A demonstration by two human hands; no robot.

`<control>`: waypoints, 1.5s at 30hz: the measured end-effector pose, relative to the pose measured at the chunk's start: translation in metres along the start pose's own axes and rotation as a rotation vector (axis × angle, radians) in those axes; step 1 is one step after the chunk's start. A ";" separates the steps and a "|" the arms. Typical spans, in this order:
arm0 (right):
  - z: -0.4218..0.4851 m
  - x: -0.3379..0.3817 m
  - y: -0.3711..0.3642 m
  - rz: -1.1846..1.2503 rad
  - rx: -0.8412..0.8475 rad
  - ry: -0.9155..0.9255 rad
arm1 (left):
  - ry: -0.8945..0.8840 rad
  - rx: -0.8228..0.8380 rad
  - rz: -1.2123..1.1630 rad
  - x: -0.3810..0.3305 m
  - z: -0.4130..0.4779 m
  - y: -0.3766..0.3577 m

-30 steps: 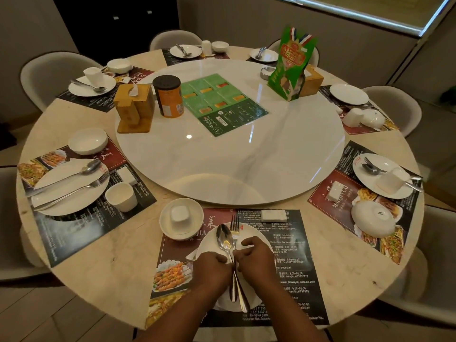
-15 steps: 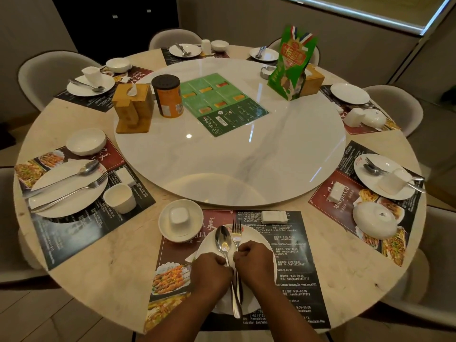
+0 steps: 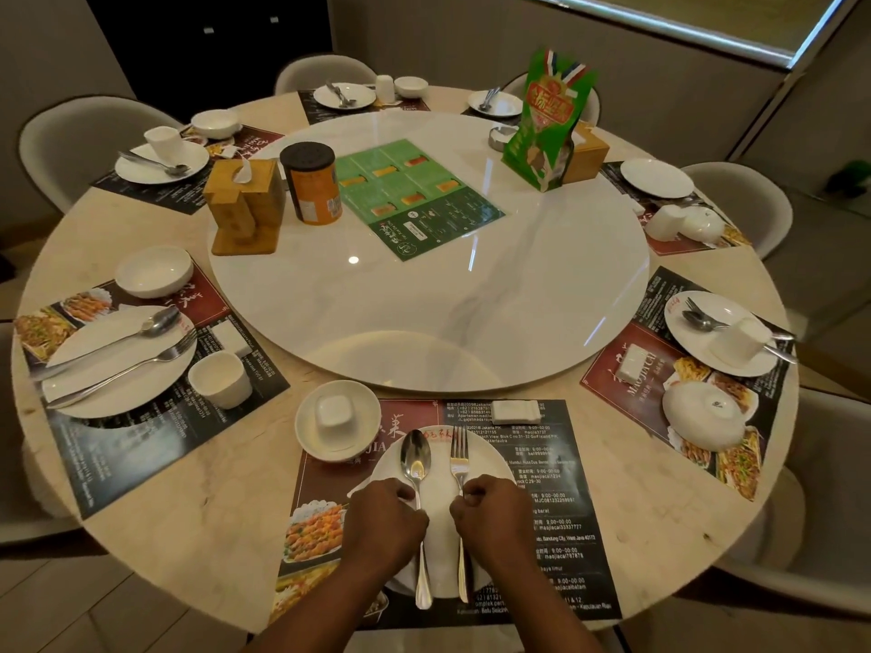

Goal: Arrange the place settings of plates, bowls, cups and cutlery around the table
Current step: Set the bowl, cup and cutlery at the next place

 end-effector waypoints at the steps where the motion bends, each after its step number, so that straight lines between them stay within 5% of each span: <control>1: -0.001 -0.001 0.000 0.003 0.004 0.003 | -0.001 -0.001 -0.001 0.000 0.000 0.000; 39: -0.003 -0.009 0.004 0.029 0.008 0.018 | 0.017 0.019 -0.047 0.005 -0.004 -0.002; 45: -0.007 -0.001 0.016 0.027 -0.101 0.046 | -0.002 0.023 -0.043 0.001 -0.006 0.001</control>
Point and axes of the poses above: each hand's wrist, its own z-axis towards the middle knuckle, its own y-axis out of the back of the hand, x = y × z, the point moved 9 cm from there along z, towards the middle knuckle, and after that the axes turned 7 degrees about x, right-handed, at the moved point
